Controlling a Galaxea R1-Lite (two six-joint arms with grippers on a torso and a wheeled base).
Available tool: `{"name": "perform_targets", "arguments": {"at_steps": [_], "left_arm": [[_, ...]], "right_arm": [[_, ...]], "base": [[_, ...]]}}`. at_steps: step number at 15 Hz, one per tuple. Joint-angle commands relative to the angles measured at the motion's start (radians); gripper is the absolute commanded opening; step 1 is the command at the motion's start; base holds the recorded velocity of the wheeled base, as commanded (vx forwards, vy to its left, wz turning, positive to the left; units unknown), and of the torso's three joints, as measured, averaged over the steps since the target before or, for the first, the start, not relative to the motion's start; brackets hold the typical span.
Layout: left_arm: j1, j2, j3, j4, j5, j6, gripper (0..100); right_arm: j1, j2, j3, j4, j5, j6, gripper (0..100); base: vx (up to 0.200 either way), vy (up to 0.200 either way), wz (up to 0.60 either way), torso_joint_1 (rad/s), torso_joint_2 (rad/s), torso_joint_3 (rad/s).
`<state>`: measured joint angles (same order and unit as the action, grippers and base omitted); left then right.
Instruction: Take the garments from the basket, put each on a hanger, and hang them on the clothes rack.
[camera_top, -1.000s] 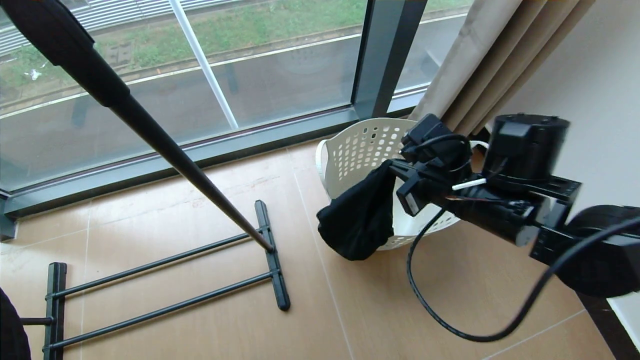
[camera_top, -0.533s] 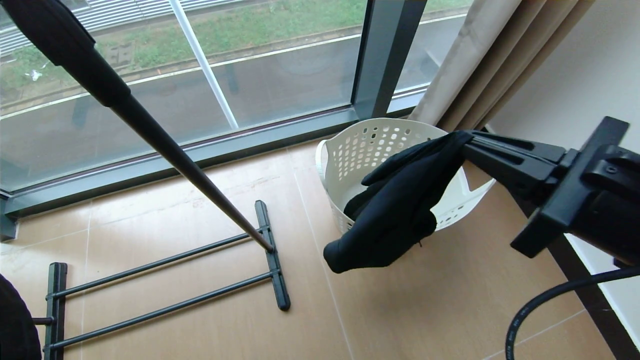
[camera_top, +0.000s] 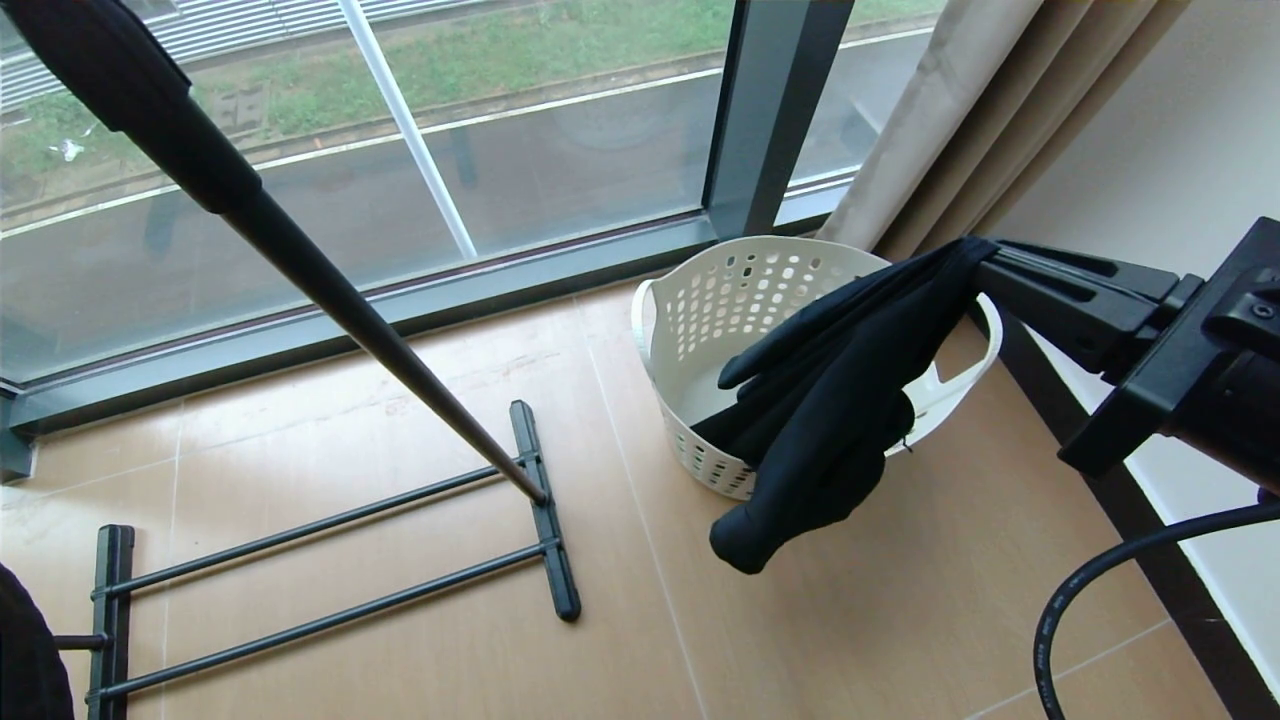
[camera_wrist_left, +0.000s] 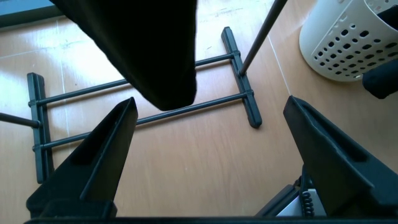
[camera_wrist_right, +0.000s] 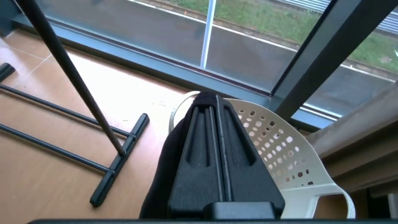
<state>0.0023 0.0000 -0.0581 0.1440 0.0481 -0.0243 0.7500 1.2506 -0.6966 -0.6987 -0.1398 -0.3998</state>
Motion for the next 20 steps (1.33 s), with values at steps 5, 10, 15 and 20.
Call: {"name": "perform_targets", "arguments": {"at_steps": [5, 10, 15, 20], "left_arm": [[0.001, 0.0, -0.002, 0.0, -0.001, -0.009, 100], [0.001, 0.0, -0.002, 0.0, -0.001, -0.006, 100], [0.001, 0.0, -0.002, 0.0, 0.001, -0.009, 100], [0.001, 0.0, -0.002, 0.0, -0.001, -0.009, 100]], "right_arm": [[-0.006, 0.016, -0.001, -0.001, 0.0, -0.001, 0], [-0.006, 0.013, -0.001, -0.001, 0.0, -0.001, 0], [-0.009, 0.013, -0.004, -0.002, 0.0, -0.001, 0], [-0.04, 0.016, -0.012, -0.001, 0.0, 0.001, 0]], "base": [[0.0, 0.0, 0.0, 0.0, 0.0, 0.0], [0.0, 0.0, 0.0, 0.0, 0.0, 0.0], [0.0, 0.0, 0.0, 0.004, 0.0, 0.161], [0.0, 0.0, 0.0, 0.001, 0.0, 0.2]]}}
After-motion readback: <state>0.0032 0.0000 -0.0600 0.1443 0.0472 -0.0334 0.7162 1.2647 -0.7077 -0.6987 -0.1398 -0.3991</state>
